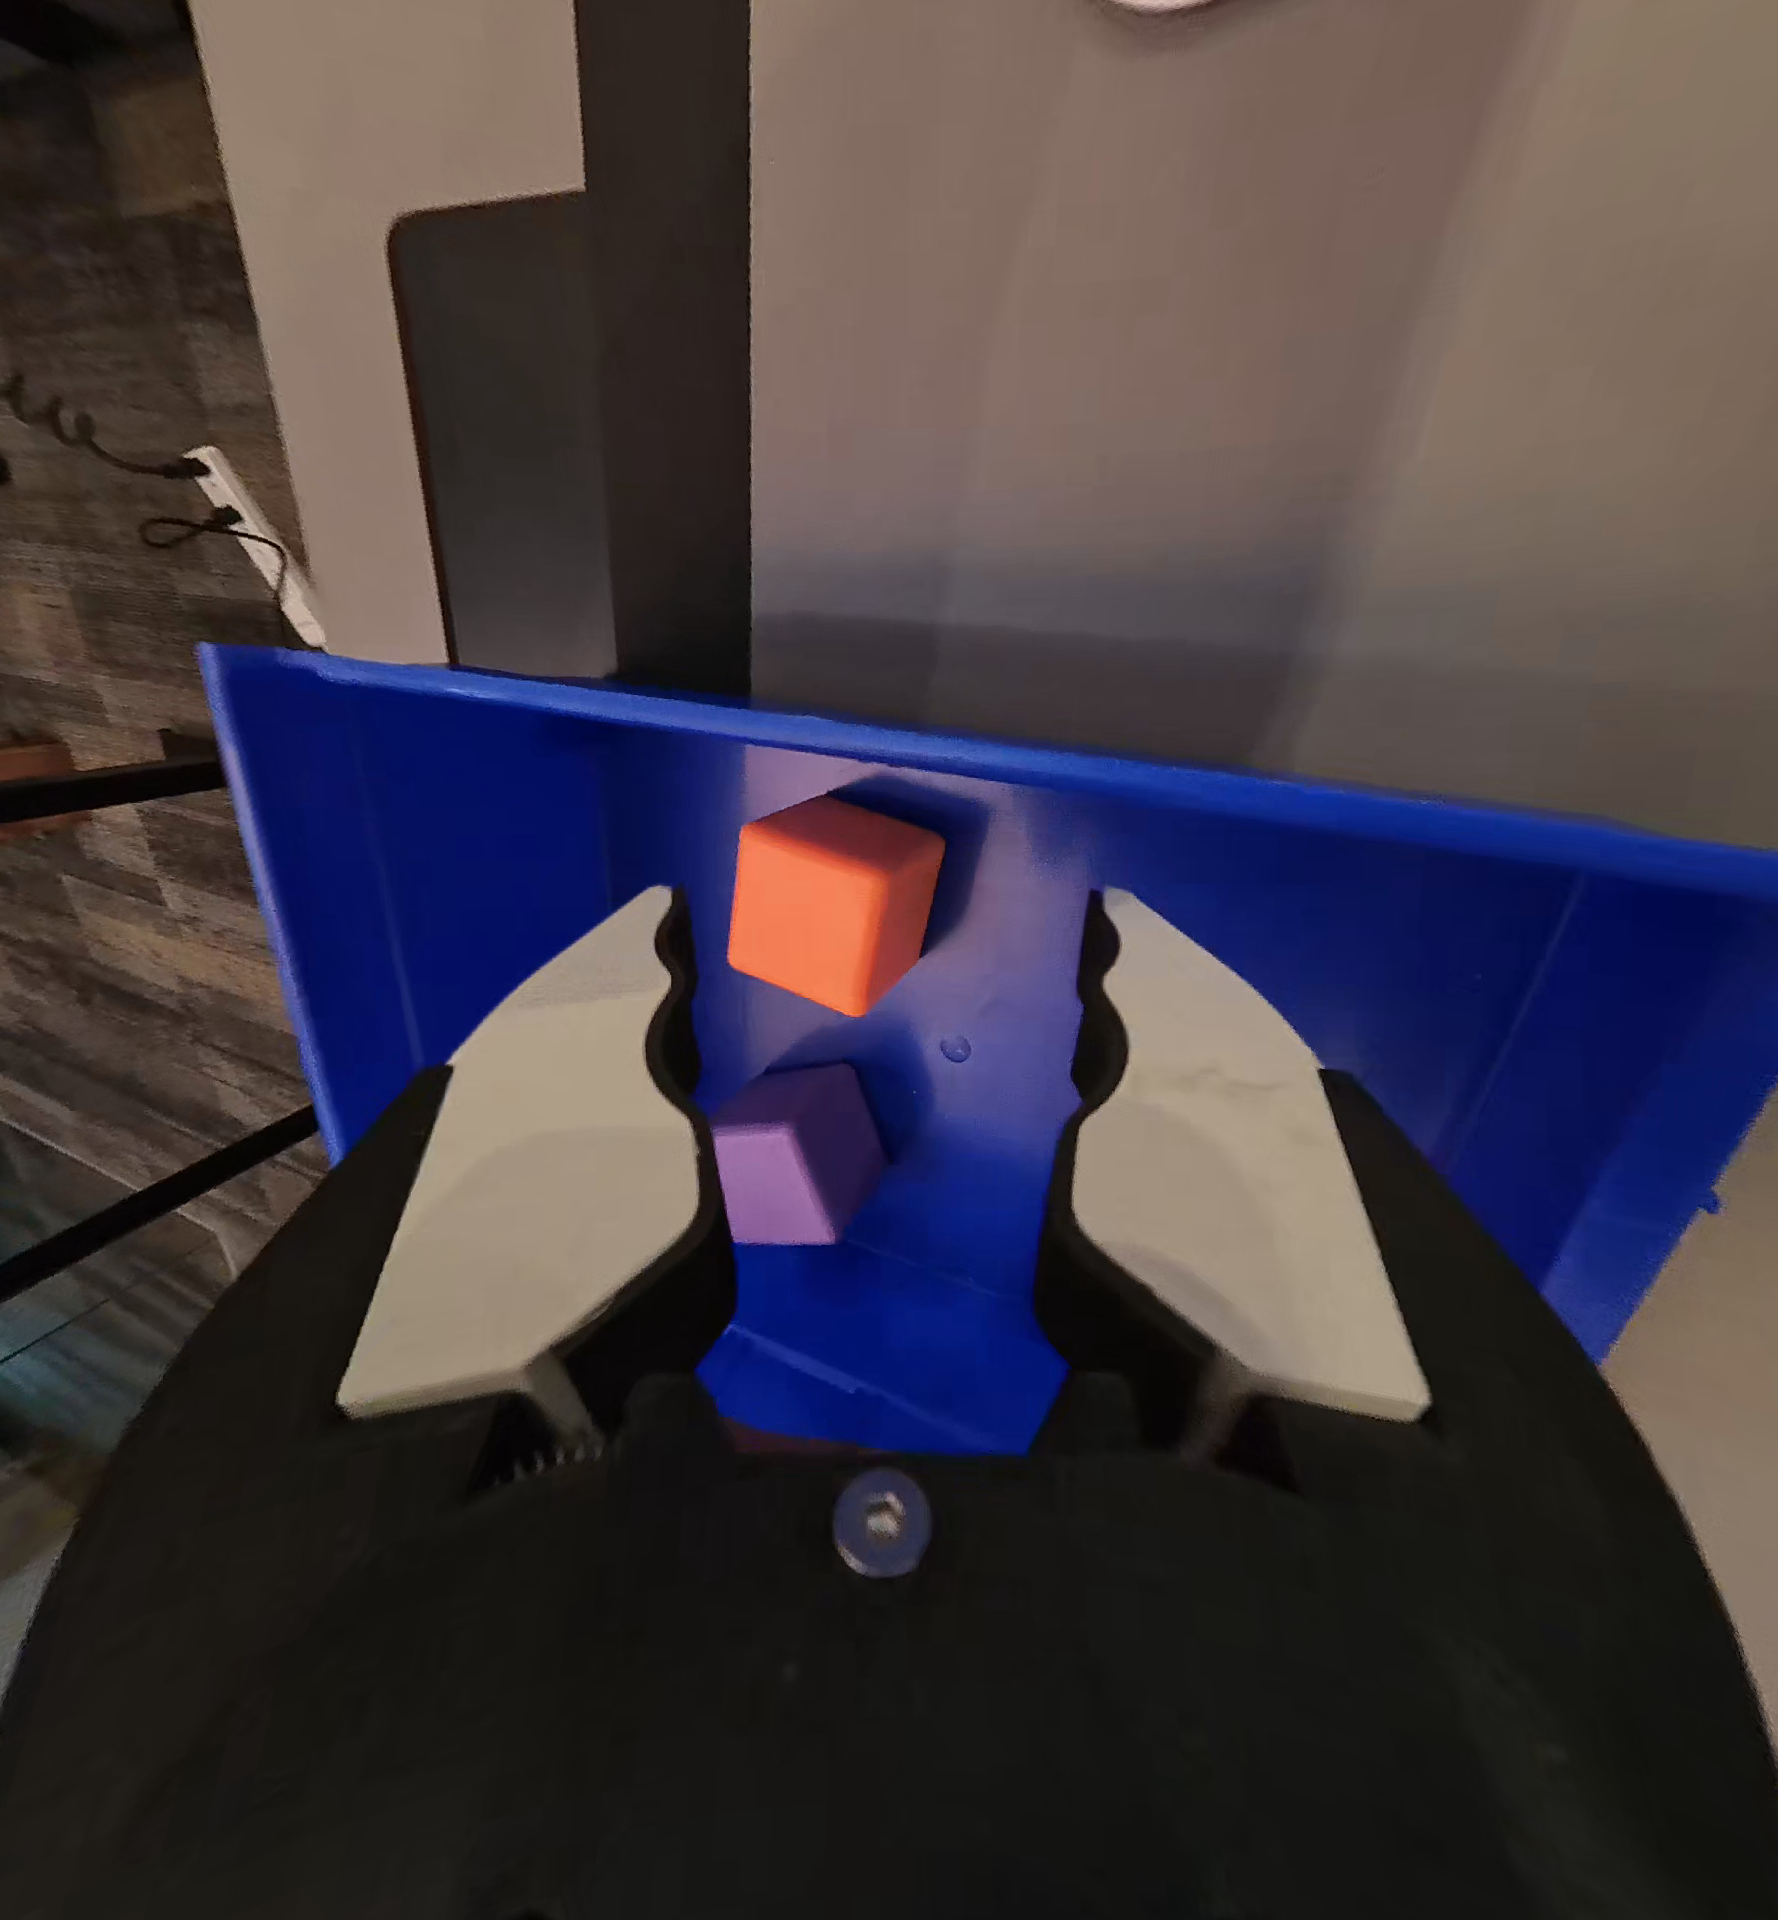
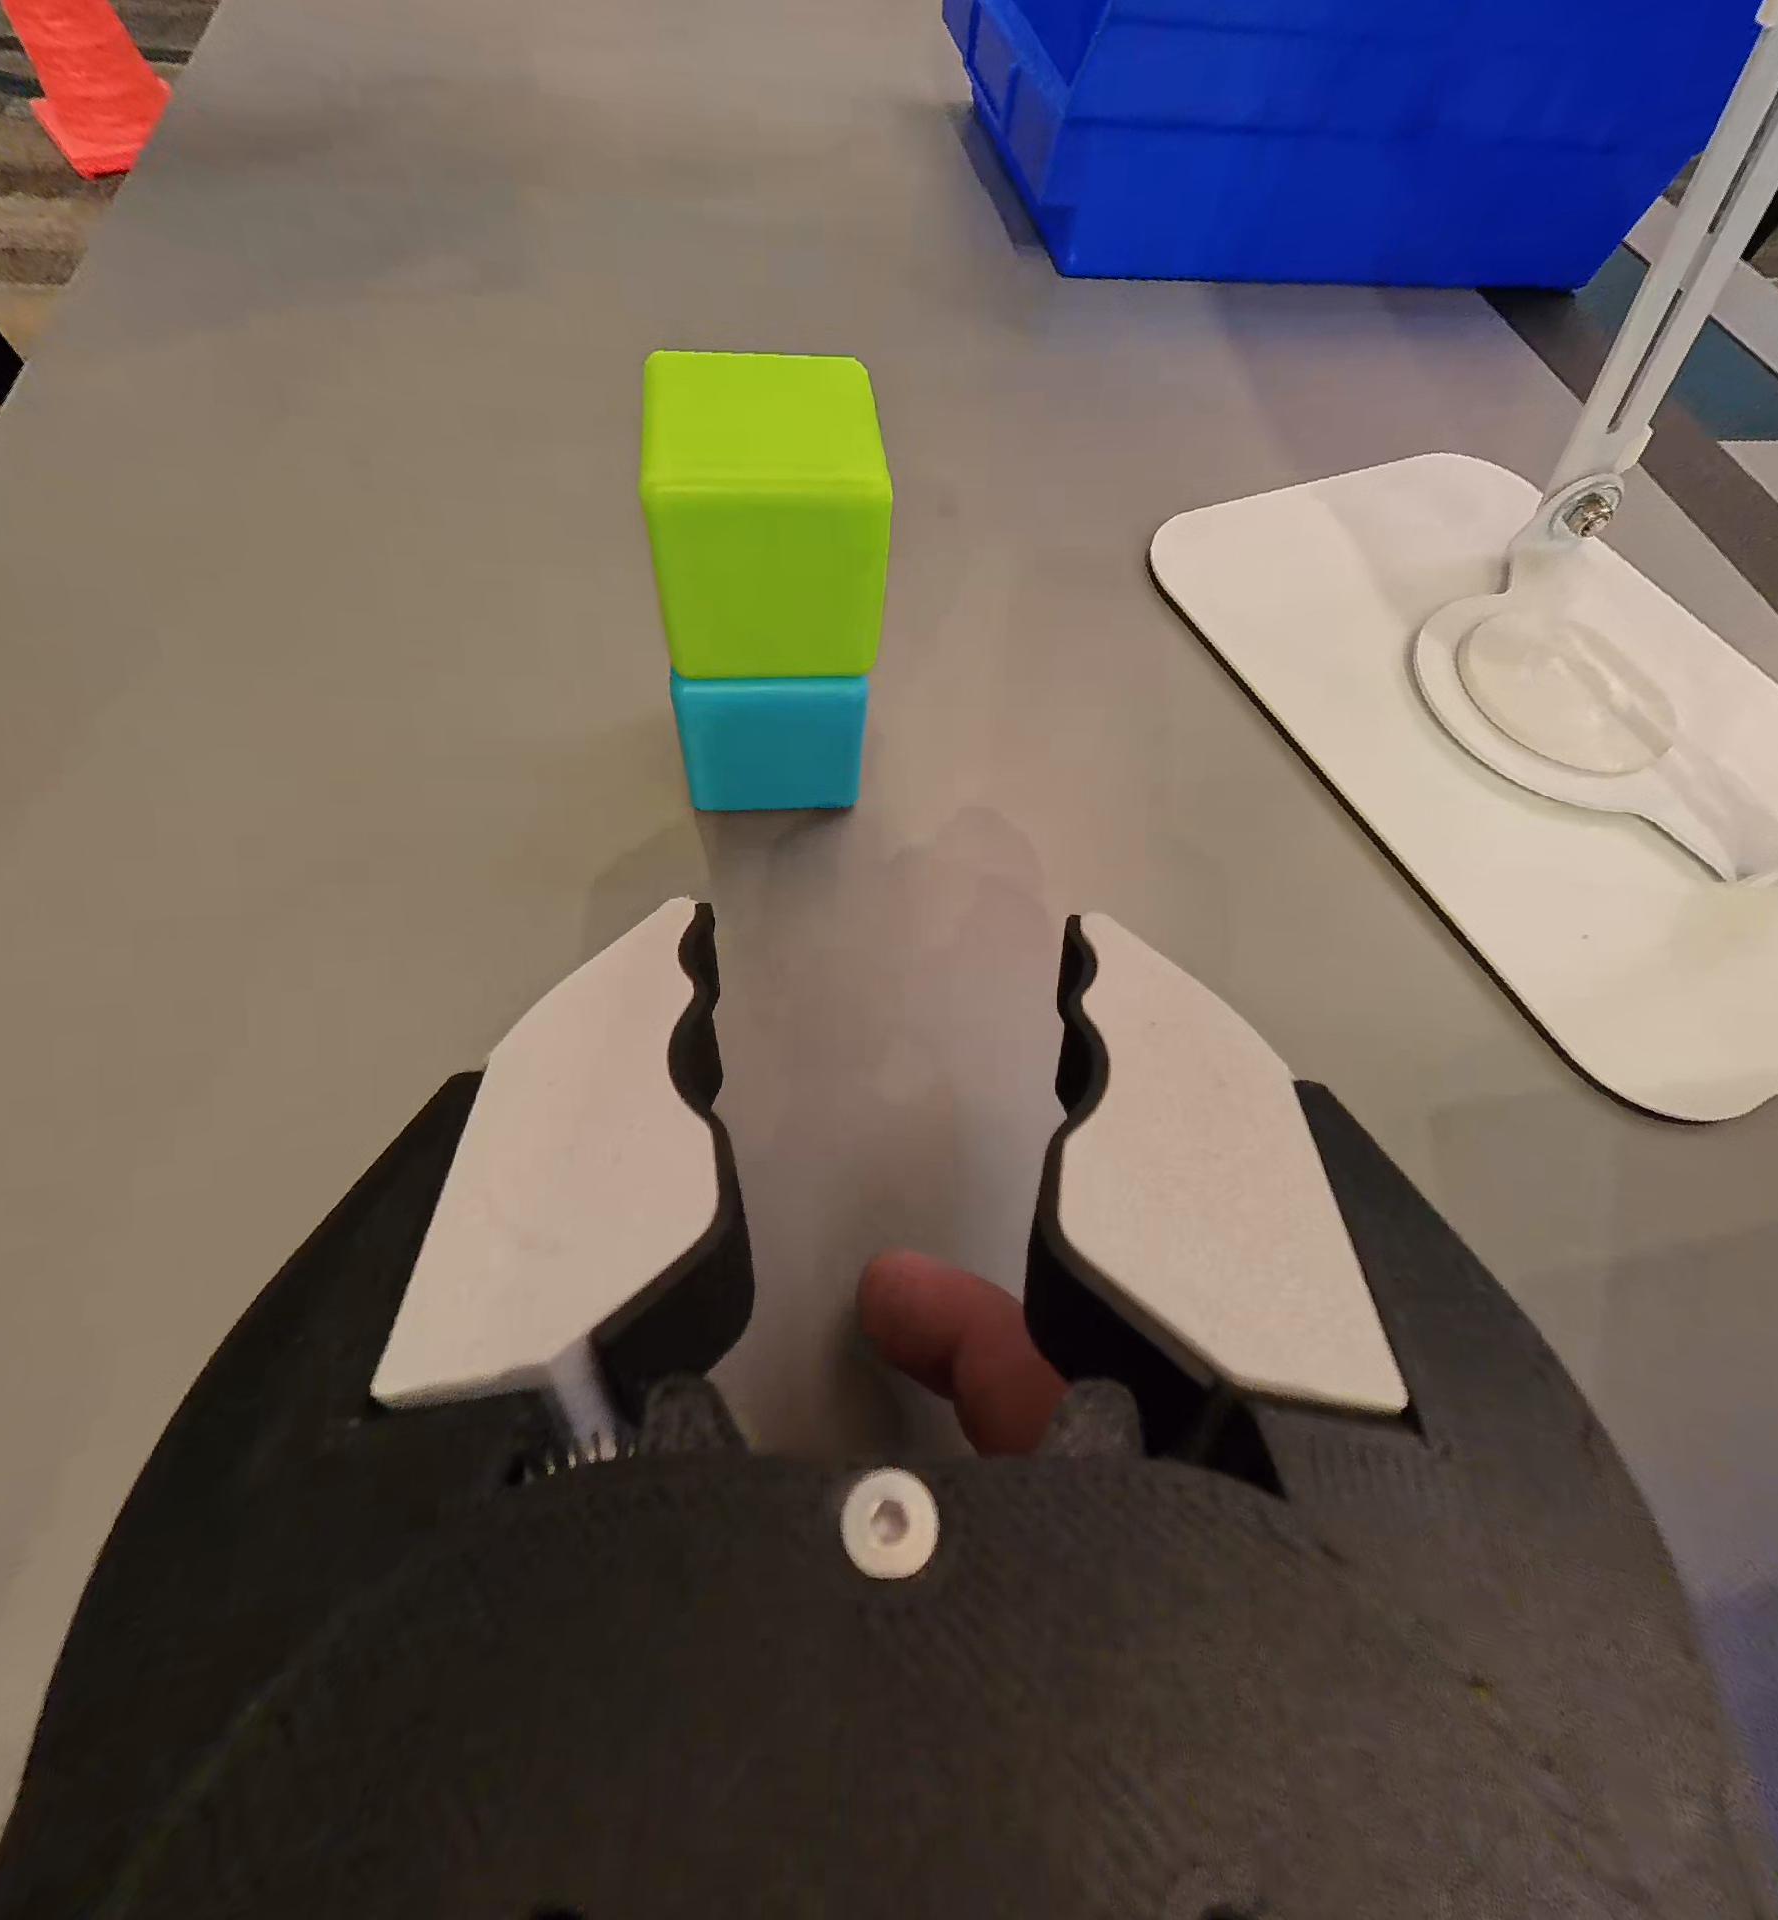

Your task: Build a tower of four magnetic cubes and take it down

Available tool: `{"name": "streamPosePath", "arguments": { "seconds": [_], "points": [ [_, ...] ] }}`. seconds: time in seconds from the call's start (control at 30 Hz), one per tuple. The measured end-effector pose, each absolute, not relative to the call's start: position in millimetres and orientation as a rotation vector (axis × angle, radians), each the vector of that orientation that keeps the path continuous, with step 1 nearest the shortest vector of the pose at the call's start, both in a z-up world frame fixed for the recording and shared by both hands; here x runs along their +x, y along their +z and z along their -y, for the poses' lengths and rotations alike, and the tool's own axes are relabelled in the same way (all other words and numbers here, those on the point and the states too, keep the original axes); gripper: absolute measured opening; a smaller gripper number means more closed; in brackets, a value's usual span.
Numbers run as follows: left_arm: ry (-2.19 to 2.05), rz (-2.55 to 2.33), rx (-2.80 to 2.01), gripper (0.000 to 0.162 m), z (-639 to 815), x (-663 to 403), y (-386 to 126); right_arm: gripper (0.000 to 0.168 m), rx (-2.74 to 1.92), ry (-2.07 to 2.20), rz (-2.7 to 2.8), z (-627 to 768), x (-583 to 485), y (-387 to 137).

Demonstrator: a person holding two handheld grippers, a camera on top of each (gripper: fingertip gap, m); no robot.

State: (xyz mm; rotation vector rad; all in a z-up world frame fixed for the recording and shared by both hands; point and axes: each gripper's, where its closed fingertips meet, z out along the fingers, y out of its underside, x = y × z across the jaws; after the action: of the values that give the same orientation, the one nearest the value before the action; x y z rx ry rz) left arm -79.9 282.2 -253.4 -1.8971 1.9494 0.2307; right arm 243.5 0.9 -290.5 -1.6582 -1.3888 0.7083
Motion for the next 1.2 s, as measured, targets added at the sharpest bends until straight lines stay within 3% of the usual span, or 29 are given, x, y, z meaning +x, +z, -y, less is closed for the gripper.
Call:
{"name": "streamPosePath", "arguments": {
  "seconds": [0.2,0.73,0.87,1.2],
  "points": [
    [0.24,-1.992,-1.916,0.079,-300,-89,-275,0.064,-1.657,0.712,1.392,0,244,-290],
    [0.21,-2.045,-2.005,0.068,-323,-106,-313,0.064,-1.657,0.729,1.389,1,244,-289],
    [0.24,-2.039,-2.019,0.057,-326,-110,-319,0.064,-1.657,0.726,1.391,1,244,-290],
    [0.241,-1.94,-2.076,0.053,-322,-117,-300,0.064,-1.659,0.725,1.395,2,244,-290]
  ]
}}
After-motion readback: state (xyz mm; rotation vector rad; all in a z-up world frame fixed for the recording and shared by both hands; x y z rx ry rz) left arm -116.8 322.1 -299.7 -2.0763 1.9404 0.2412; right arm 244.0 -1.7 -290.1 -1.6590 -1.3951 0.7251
